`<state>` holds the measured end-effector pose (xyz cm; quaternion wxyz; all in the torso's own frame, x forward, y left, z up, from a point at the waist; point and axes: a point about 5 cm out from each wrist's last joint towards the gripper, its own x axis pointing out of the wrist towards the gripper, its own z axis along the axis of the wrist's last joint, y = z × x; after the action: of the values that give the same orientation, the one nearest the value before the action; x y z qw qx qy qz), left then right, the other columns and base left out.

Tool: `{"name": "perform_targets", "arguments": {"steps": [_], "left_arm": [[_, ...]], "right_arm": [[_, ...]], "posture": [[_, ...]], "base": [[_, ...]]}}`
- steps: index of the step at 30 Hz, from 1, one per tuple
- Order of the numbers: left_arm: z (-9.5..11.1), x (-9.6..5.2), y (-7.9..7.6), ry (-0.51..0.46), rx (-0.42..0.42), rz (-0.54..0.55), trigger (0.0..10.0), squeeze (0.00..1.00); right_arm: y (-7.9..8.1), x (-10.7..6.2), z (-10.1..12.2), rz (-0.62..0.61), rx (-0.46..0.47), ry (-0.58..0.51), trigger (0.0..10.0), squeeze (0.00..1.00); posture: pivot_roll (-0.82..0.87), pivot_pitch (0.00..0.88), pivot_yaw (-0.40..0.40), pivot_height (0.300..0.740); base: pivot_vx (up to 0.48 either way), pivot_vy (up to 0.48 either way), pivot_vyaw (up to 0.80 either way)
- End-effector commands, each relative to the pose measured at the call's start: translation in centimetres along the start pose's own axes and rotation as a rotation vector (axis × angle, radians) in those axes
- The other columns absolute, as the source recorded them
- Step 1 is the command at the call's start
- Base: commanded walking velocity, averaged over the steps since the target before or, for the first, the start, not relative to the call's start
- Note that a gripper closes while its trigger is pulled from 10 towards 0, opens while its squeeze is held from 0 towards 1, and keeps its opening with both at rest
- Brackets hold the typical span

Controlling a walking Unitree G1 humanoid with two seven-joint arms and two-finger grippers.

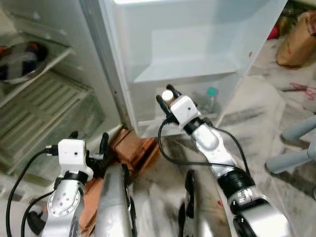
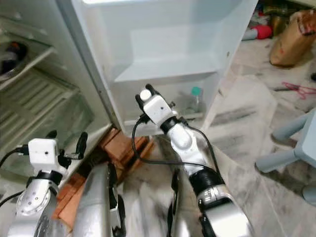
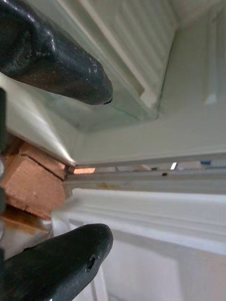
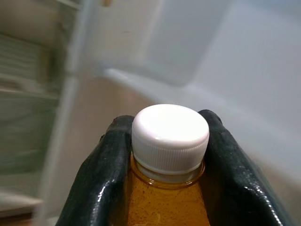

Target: Restocking fridge

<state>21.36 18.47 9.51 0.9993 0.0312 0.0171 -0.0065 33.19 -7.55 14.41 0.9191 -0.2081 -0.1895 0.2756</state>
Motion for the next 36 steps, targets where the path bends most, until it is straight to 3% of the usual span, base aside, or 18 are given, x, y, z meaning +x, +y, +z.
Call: {"name": "perform_targets", "arguments": {"steps": [1,5,12,17,28,33,36], "left_arm": [[-0.1,-0.5,0.2,0.025,0.001,0.006,10.0,0.0],[0.7,-1.3,0.2,0.031,0.003,-0.001,10.0,0.0],[1.4,-2.0,0.4,0.042,0.01,-0.001,10.0,0.0],[2.2,-2.9,0.5,0.058,0.012,0.004,10.0,0.0],[2.5,-5.4,0.7,0.135,0.019,0.002,10.0,0.0],[2.8,-5.9,0.4,0.152,0.009,-0.014,10.0,0.0],[3.0,-5.8,0.1,0.159,-0.003,-0.018,10.0,0.0]], "right_arm": [[-0.1,0.4,0.5,0.005,-0.037,-0.042,10.0,0.0],[-1.1,1.6,1.3,-0.006,-0.181,-0.098,10.0,0.0],[-2.0,3.0,2.4,-0.031,-0.244,-0.139,10.0,0.0],[-1.4,3.3,0.3,-0.054,-0.183,-0.006,10.0,0.0],[-1.3,3.2,-1.1,-0.102,-0.159,0.089,10.0,0.0],[-1.3,2.7,-2.3,-0.136,-0.056,0.186,10.0,0.0],[-0.8,1.2,-4.3,-0.156,0.034,0.298,10.0,0.0]], "posture": [[0.12,0.235,0.014,0.573],[0.14,0.286,0.022,0.573],[0.17,0.319,0.034,0.573],[0.2,0.362,0.041,0.573],[0.24,0.432,0.057,0.573],[0.23,0.455,0.053,0.573],[0.23,0.468,0.049,0.573]], "base": [[0.0,0.0,0.0],[0.0,0.0,0.0],[0.0,0.0,0.0],[0.0,0.0,0.0],[0.0,0.0,0.0],[0.0,0.0,0.0],[0.0,0.0,0.0]]}}
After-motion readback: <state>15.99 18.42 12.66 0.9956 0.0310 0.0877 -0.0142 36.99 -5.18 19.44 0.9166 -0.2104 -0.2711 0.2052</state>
